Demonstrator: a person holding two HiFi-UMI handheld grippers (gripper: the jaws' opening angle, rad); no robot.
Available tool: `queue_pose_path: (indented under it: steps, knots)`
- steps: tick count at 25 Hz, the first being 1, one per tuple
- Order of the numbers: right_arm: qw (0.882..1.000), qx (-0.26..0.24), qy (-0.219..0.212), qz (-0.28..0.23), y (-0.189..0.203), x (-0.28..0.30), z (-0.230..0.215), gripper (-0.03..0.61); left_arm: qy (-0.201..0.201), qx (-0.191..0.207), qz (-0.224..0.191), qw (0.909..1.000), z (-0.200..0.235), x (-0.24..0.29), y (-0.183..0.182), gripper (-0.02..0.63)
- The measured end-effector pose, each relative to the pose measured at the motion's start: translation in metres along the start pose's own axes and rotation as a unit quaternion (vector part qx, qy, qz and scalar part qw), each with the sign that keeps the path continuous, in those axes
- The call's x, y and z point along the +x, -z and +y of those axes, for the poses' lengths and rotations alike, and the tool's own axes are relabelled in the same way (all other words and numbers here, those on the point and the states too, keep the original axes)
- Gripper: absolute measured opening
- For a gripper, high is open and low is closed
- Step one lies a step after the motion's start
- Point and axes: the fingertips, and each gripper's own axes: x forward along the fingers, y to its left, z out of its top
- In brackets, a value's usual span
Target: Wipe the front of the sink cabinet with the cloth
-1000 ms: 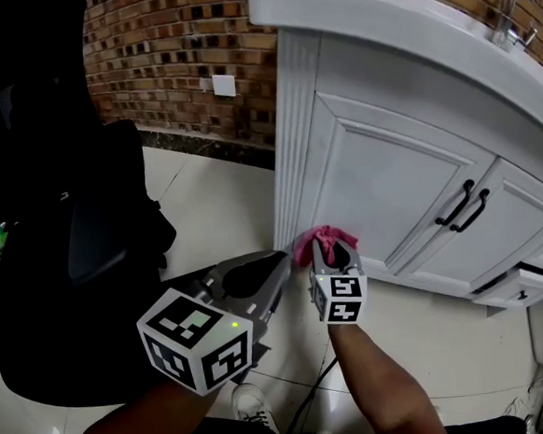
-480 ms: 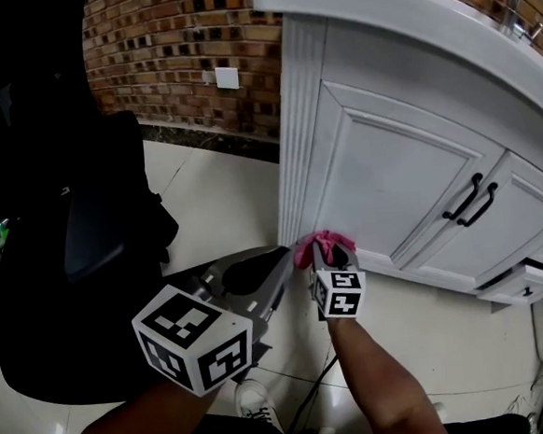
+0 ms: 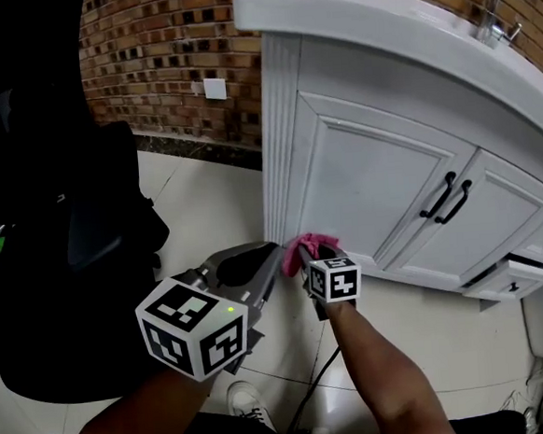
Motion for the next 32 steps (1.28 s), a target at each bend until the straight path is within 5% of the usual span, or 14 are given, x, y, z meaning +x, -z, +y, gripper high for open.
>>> queue_pose_path:
  steps: [10, 18, 26, 32]
  knots:
    - [0.997, 0.03, -0.029, -0.06, -0.06, -0.126, -0.007, 0.101, 0.022, 0.006, 0.016, 0.9996, -0.04, 0.015, -0.006, 0.006]
    - [0.992, -0.025, -0.053, -0.111, -0.104, -0.291, 0.001, 0.101, 0.083, 0.033, 0.024, 0.9957, -0.109, 0.026, -0.007, 0.006]
    - [0.988, -0.027, -0.016, -0.149, -0.135, -0.451, -0.009, 0.101, 0.122, 0.06, 0.023, 0.9905, -0.168, 0.025, -0.014, 0.006]
    - [0.984, -0.022, 0.0, -0.179, -0.12, -0.512, -0.011, 0.101, 0.124, 0.047, 0.006, 0.9911, -0.18, 0.015, -0.021, 0.006]
